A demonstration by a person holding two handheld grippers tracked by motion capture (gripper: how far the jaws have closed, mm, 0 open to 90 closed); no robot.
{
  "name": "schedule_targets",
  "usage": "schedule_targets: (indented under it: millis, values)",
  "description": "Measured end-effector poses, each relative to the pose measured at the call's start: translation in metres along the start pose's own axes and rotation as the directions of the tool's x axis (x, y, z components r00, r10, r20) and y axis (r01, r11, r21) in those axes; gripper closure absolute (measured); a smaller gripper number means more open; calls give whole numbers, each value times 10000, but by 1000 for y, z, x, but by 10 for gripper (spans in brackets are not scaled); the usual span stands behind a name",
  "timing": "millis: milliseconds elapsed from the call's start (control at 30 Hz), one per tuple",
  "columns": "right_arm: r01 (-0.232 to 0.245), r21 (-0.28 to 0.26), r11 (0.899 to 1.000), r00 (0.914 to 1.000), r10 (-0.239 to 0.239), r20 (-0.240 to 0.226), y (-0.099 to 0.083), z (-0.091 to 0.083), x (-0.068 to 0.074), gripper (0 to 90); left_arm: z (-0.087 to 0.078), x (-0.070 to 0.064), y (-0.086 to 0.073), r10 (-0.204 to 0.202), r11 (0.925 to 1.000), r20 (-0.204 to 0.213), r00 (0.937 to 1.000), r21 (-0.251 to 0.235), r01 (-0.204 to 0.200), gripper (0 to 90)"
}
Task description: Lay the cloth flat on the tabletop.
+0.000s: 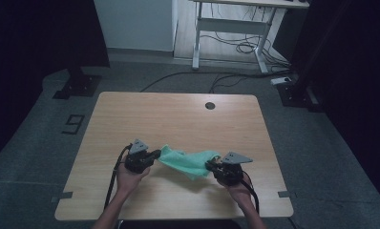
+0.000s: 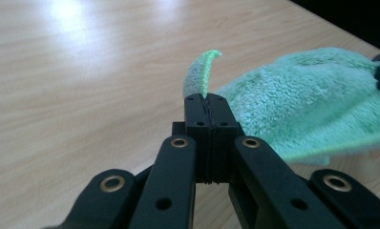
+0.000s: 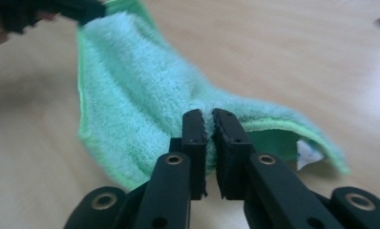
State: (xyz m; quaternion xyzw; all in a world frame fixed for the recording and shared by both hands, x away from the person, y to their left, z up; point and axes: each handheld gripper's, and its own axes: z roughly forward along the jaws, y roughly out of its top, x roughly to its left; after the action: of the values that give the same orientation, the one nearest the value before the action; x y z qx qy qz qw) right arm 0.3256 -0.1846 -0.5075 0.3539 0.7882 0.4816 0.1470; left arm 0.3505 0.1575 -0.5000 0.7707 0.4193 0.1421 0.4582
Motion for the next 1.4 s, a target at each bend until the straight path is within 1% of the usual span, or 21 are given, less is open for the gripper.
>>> schedule_targets:
  millis: [33, 100, 167, 200, 300, 400, 467, 567, 633, 667, 767, 867, 967, 1000, 1033, 1100, 1133, 1233, 1333, 1400]
  values:
    - [67, 23, 10000, 10000, -67, -72, -1, 1, 1, 759, 0, 1, -2, -79, 10000, 16, 10000, 22, 79, 892]
    - [202, 38, 9998, 9998, -202, 29, 0, 1, 2, 690, 0, 3, -4, -121, 9999, 53, 9999, 71, 121, 892]
    - [58, -64, 10000, 9994, -56, 342, 0, 0, -1, 620, 0, 3, -5, -103, 9999, 61, 9999, 114, 102, 892]
    - [-52, -81, 10000, 9988, 56, 495, 0, -1, -3, 599, 0, 3, -6, -99, 9999, 64, 9999, 130, 99, 892]
    - [-316, -130, 9994, 9965, 325, 768, -2, -2, -11, 530, 1, 3, -6, -111, 9998, 82, 9999, 164, 110, 891]
    - [-502, -7, 9987, 9936, 500, 1016, -5, -3, -19, 489, 2, 3, -7, -71, 9997, 101, 9999, 251, 68, 891]
    - [-634, 129, 9979, 9916, 615, 1138, -7, 1, -25, 456, 2, 3, -8, -51, 9996, 108, 9999, 288, 48, 891]
    - [-814, 495, 9955, 9871, 736, 1419, -6, 14, -36, 439, 2, 4, -8, -55, 9996, 137, 9999, 295, 51, 891]
    - [-986, 697, 9927, 9867, 884, 1365, -6, 22, -42, 430, 2, 4, -8, -75, 9995, 150, 9999, 318, 70, 890]
    - [-998, 879, 9911, 9869, 873, 1355, -5, 27, -44, 430, 2, 4, -8, -76, 9994, 156, 9998, 325, 71, 891]
    - [-1089, 1189, 9869, 9843, 903, 1516, -4, 39, -50, 429, 3, 5, -9, -77, 9993, 160, 9998, 376, 71, 890]
    - [-1069, 1380, 9846, 9846, 855, 1525, -5, 46, -53, 459, 3, 6, -10, -58, 9991, 150, 9999, 416, 52, 890]
    - [-848, 1908, 9780, 9834, 514, 1738, -9, 54, -52, 517, 2, 8, -10, -87, 9990, 136, 9999, 440, 81, 890]
    - [-776, 1790, 9808, 9834, 458, 1757, -10, 54, -52, 557, 2, 8, -11, -87, 9990, 125, 9999, 438, 81, 890]
    - [-778, 1767, 9812, 9842, 473, 1706, -10, 54, -53, 601, 2, 9, -11, -79, 9990, 122, 9999, 441, 73, 890]
    - [-619, 1790, 9819, 9848, 309, 1709, -10, 55, -52, 682, 2, 10, -11, -122, 9990, 111, 9999, 421, 117, 890]
    - [-613, 1771, 9823, 9852, 310, 1688, -10, 55, -51, 714, 1, 10, -11, -141, 9991, 116, 9998, 413, 136, 890]
    - [-481, 1766, 9831, 9881, 209, 1524, -9, 56, -50, 824, 0, 10, -11, -138, 9992, 115, 9998, 383, 134, 890]
    - [-463, 1711, 9842, 9895, 217, 1431, -8, 54, -49, 851, -1, 10, -10, -175, 9994, 107, 9998, 306, 172, 890]
    - [-406, 1479, 9882, 9897, 195, 1419, -5, 49, -50, 858, -2, 12, -9, -279, 9994, 154, 9995, 184, 276, 891]
